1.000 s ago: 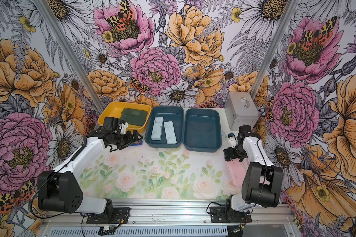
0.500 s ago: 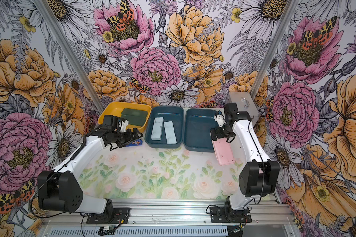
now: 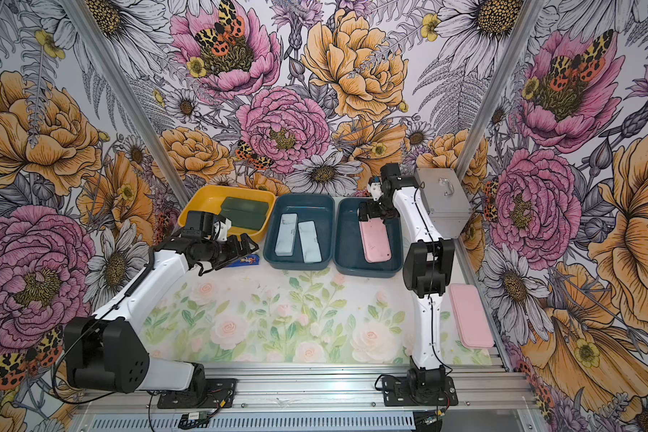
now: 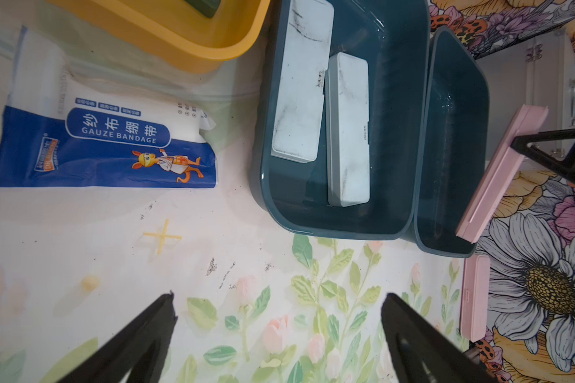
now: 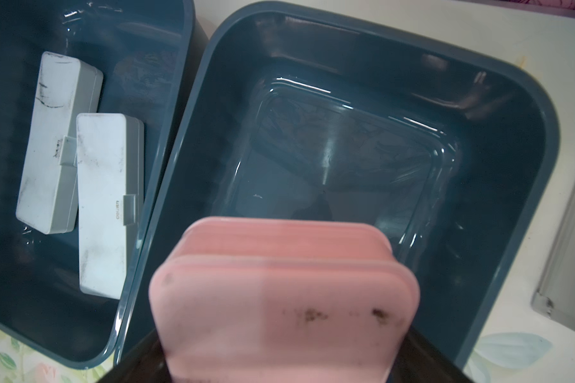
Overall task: Place the pencil cases by color into the storage box
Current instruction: Place the pencil case at the storage box.
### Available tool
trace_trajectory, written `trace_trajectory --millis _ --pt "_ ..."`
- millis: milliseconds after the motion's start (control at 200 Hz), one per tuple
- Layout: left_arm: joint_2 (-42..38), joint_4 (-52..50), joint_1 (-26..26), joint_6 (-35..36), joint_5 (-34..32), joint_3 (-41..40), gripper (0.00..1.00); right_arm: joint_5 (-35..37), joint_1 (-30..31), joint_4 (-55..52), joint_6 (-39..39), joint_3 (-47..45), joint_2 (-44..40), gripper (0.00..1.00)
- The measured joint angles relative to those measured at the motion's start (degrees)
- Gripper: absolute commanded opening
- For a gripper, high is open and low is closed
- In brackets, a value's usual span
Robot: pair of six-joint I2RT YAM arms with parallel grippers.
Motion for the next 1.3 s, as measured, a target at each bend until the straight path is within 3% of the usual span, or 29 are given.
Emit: trace_trajectory --millis 210,815,1171,1301 --pt "0.57 -0.5 0.0 -0.59 -0.74 2.29 0.99 -0.5 -0.02 0.22 3.34 8.11 8.39 0.71" --pt "4.7 -2.21 0.0 -0.59 -1.73 6.34 0.99 0.79 -0.28 0.0 17.38 8.46 14.36 0.7" --pt "4.76 -2.21 0.0 -0.59 -1.86 6.6 0.99 -5.33 -0.33 0.7 22.6 13.79 18.6 0.72" --pt "4.76 -2.21 -0.28 -0.61 -2.21 6.6 0.99 -9.18 -0.33 2.14 24.09 14.45 19.1 0.79"
